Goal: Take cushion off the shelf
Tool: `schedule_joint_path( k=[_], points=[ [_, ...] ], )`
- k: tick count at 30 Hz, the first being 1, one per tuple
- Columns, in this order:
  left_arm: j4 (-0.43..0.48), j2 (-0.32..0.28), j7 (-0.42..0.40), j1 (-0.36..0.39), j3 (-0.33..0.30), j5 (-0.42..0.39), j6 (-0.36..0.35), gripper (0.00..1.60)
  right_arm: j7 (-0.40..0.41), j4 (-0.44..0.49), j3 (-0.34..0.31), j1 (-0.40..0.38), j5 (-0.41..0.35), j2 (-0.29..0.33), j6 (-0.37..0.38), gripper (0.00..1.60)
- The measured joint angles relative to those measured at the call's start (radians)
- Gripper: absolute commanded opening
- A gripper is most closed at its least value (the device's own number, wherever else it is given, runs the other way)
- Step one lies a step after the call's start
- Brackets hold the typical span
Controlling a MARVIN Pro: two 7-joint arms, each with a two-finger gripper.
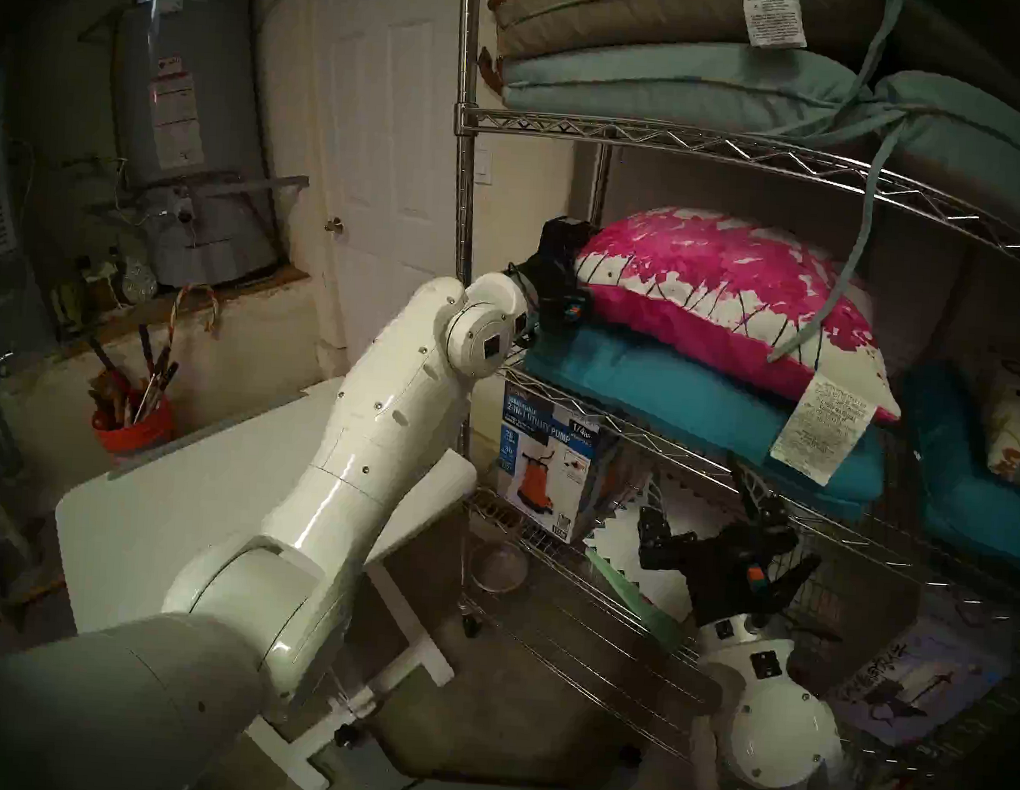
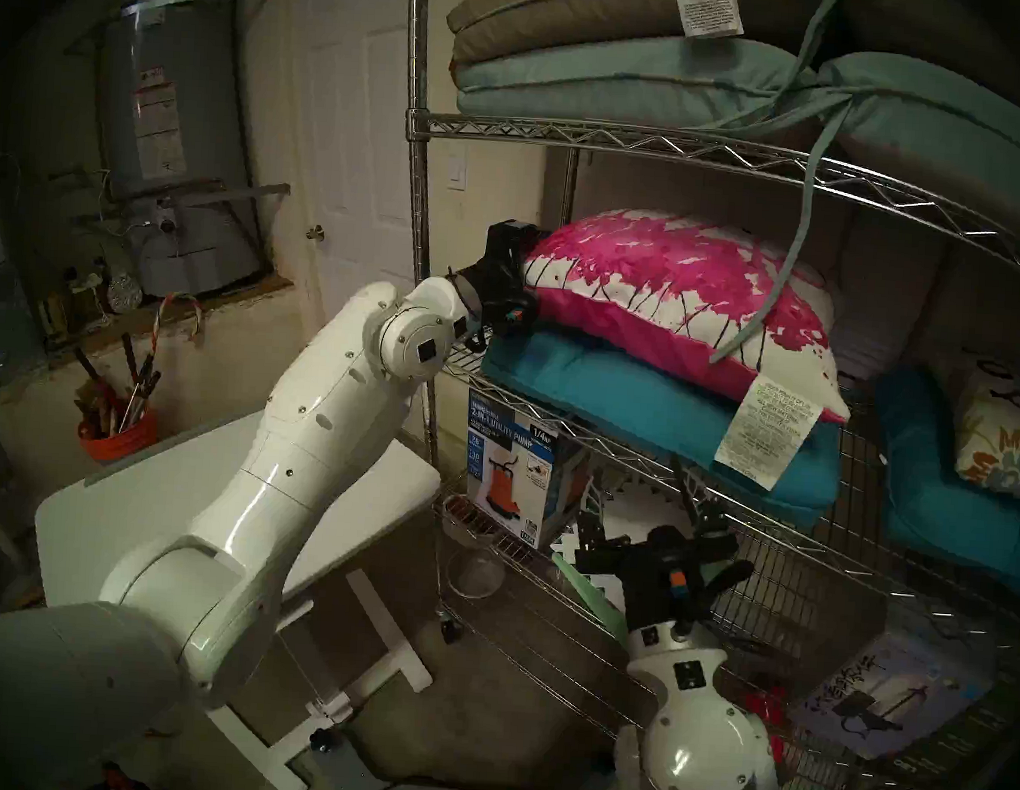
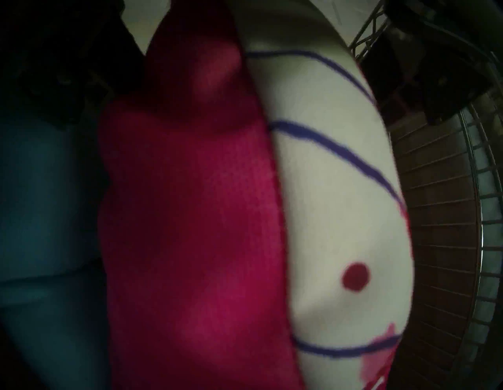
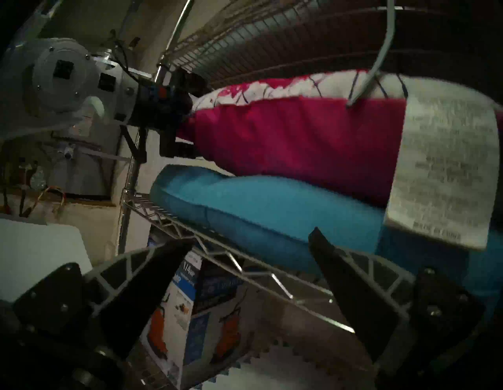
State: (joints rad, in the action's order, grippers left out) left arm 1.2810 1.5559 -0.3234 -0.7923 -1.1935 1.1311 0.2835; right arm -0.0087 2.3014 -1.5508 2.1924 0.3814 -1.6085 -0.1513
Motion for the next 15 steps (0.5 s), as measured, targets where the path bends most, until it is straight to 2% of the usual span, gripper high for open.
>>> schedule_joint_path(
  k=[8,15],
  points=[
    [0.000,0.000,0.000,0.000,0.000,0.000,0.000,1.60,-0.085,0.085,0.004,0.084,0.146,0.007,-0.022,1.60],
    [0.000,0.000,0.000,0.000,0.000,0.000,0.001,1.60,-0.160,0.108,-0.034,0.125,0.256,0.015,-0.061,1.60]
  ],
)
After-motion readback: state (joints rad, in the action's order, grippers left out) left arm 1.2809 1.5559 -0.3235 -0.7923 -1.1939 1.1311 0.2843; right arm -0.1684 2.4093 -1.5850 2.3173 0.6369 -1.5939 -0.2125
